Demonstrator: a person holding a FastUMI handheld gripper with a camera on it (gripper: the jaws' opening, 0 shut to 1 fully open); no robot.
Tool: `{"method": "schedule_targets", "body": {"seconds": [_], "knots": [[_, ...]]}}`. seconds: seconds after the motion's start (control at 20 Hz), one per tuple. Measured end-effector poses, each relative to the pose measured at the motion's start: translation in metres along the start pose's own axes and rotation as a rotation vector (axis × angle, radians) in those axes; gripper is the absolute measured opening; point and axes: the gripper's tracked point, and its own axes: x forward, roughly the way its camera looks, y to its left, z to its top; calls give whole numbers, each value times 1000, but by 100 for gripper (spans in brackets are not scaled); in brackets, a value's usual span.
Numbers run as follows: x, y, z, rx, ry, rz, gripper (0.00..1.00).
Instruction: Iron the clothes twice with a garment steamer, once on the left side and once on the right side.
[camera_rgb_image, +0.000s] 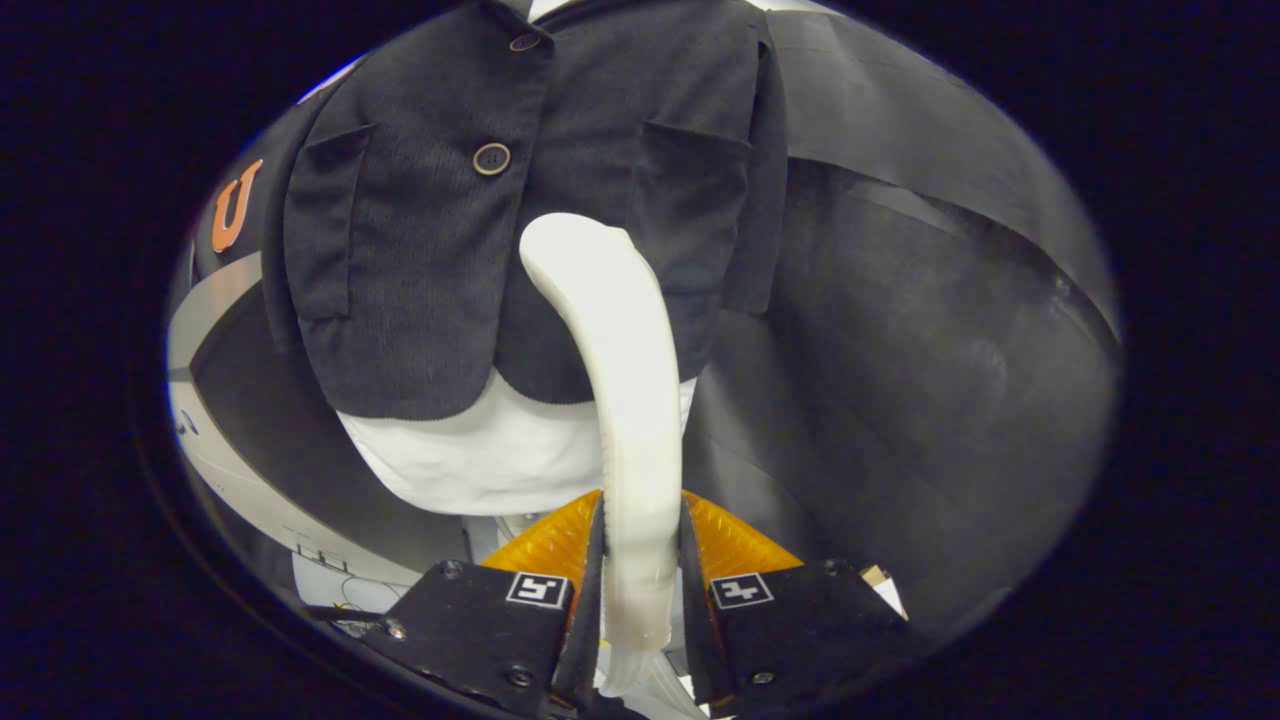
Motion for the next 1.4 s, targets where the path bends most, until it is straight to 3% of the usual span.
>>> {"method": "schedule_targets", "body": {"seconds": [0.65,0.9,1.05,1.4], "knots": [[-8,12,-1,94,-50,245,38],[-16,12,-16,134,-43,247,39],[-56,10,-34,138,-61,225,38],[-216,54,-114,147,-102,214,38]]}}
